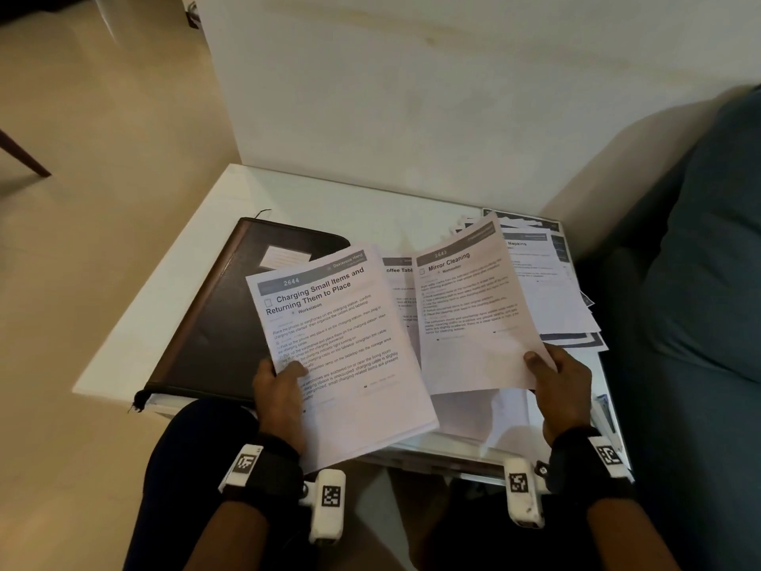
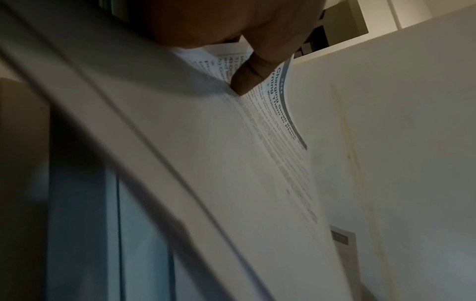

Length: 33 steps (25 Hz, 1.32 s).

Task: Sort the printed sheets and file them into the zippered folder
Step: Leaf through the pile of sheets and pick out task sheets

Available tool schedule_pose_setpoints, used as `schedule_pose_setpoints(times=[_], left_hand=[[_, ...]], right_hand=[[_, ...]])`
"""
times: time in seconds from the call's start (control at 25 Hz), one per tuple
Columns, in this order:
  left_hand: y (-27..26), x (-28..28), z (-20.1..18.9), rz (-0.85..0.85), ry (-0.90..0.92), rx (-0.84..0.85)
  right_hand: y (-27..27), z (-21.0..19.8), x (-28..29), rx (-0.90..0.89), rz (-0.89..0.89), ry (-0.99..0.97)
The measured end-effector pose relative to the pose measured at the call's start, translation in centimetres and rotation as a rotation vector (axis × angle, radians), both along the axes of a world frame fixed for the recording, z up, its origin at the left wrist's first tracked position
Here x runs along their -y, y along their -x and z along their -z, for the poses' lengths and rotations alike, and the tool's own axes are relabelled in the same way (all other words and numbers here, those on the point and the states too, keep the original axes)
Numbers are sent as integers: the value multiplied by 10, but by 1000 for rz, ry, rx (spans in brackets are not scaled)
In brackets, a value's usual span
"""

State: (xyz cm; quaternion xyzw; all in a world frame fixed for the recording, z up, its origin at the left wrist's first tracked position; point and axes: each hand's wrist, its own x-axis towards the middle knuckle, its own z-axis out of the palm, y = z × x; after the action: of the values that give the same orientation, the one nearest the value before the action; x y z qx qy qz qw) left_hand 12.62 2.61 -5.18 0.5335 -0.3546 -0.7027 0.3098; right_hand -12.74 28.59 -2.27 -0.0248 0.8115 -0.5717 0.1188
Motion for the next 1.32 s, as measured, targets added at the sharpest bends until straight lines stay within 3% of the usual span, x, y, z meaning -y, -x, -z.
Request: schedule_pose_setpoints(times=[0.24,0.52,0.96,1.16,1.32], left_hand=[[1,-3,8,44,-130,-242],[0,-3,17,17,-205,-276],[-3,2,17,-99,-199,-297],[-2,-1,13,-67,-151,-259],[1,-2,13,-84,-86,-175]], right_hand=[[-57,1,24,-24,-150,-9],[-137,-23,43,62,-290,154],[-162,-60,59,94,-457,254],[-147,-40,55,79,-580,29],[-134,-29,53,227,-596,66]])
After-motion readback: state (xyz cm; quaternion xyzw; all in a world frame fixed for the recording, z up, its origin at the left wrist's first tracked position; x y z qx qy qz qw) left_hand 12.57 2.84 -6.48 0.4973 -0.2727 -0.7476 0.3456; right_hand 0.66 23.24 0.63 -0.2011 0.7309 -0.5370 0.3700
